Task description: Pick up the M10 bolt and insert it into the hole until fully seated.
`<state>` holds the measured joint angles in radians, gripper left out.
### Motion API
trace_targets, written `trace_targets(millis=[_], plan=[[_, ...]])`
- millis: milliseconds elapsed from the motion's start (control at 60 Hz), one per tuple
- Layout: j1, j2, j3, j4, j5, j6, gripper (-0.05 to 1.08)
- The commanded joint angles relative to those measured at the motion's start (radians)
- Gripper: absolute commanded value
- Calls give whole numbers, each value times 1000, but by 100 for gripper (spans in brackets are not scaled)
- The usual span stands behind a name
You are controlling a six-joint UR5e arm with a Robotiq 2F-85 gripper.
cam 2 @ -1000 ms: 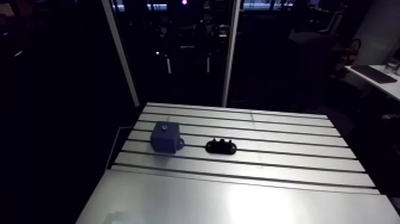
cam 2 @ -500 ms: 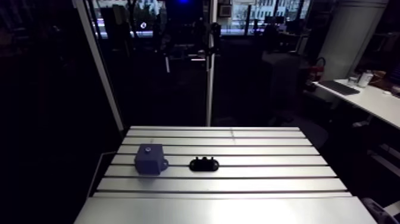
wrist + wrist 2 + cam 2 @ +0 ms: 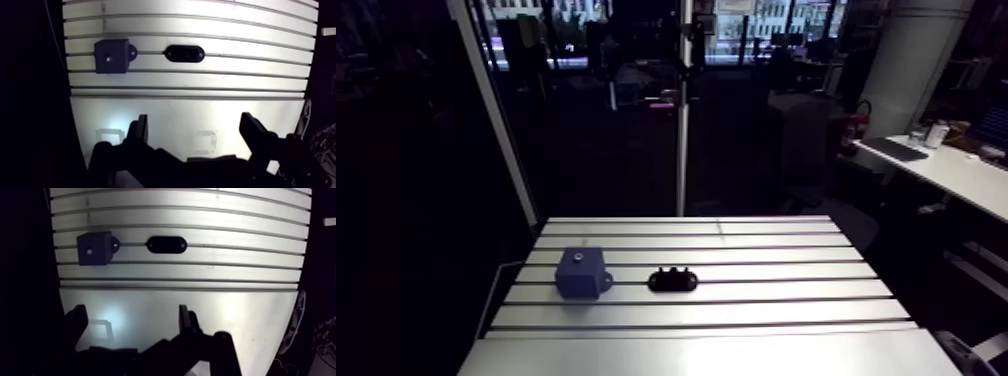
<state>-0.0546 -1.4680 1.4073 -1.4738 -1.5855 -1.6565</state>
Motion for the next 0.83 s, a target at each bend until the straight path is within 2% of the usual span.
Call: trace_targets(millis=[17,833], plan=[[13,4,-10,2,3,-1,1],[19,16,7,8,0,1,1]])
